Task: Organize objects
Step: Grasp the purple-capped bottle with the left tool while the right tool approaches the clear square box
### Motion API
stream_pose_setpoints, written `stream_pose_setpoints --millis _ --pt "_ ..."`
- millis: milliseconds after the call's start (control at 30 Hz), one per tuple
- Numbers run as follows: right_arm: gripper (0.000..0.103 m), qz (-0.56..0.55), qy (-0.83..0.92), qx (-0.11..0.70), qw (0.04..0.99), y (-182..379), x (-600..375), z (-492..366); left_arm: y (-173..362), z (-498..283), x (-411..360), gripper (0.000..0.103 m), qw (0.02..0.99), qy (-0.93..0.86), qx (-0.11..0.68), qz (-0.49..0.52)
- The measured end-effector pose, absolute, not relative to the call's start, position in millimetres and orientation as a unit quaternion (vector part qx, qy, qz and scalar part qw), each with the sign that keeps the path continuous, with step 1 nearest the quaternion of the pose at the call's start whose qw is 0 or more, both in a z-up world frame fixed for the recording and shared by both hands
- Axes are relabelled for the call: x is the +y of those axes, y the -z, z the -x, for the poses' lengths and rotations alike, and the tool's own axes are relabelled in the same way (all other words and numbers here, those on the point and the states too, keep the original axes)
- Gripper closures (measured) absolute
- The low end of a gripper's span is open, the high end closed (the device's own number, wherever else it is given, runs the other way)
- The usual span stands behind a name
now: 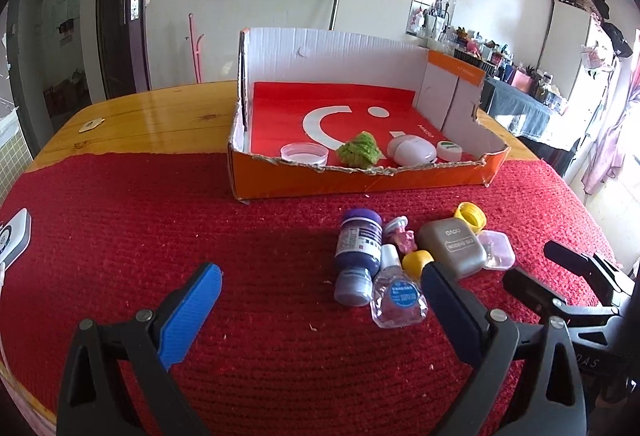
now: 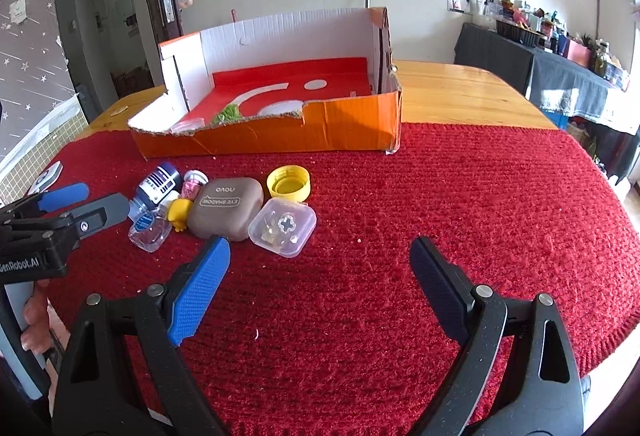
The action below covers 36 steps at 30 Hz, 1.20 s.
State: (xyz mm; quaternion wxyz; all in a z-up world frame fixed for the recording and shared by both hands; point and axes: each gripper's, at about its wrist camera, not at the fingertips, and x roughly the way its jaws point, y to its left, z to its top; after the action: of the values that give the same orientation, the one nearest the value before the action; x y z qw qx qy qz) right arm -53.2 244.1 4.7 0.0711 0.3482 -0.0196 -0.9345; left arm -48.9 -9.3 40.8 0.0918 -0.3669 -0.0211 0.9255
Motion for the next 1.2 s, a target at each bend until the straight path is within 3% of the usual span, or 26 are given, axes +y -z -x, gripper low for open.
stream_pose_setpoints --millis 700,1200 --pt "0.011 -0.380 0.923 0.029 0.059 6.0 236.7 79.9 -26.4 90.9 -11.1 0.008 0.094 -0.905 0.042 0.413" --pt "0.028 -0.379 0.922 0.035 0.071 3.0 233.3 94.5 -22.9 93.6 -1.4 0.037 0.130 -0.898 0.049 0.416"
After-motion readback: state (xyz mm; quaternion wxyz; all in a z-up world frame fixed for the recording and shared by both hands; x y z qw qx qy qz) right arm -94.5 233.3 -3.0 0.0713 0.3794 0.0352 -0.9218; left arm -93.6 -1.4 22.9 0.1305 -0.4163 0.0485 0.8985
